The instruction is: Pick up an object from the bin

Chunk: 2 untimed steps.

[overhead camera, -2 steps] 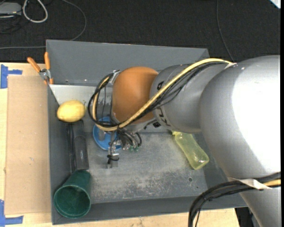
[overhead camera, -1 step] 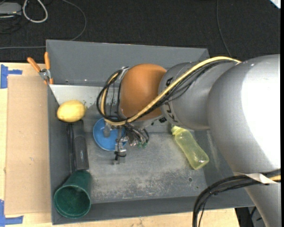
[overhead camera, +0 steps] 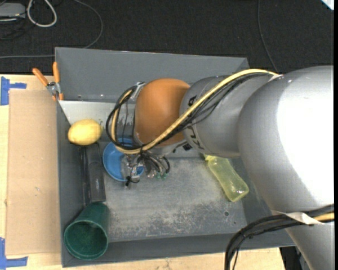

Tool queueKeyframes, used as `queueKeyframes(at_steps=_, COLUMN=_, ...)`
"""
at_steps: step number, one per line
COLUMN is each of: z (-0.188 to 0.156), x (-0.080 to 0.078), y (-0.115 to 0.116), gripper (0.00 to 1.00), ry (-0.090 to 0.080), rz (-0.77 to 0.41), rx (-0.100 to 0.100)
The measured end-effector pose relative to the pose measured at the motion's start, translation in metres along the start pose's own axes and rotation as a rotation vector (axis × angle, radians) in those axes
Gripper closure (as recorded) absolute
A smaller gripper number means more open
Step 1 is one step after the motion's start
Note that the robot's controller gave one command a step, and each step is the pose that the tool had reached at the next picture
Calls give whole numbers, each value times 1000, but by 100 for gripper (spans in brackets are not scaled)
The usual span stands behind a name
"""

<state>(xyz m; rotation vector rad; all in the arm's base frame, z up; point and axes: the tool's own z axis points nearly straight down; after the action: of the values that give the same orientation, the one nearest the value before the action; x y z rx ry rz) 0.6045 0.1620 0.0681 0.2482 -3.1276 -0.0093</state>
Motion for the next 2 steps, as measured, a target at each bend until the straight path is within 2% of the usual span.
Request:
queueKeyframes(at_steps=1, z=0, x=0, y=0, gripper=100, ry=0, rz=1, rx=0)
queueKeyframes(at_steps=2, z=-17, x=4, y=0, gripper=100, ry=13, rz=1, rx=2)
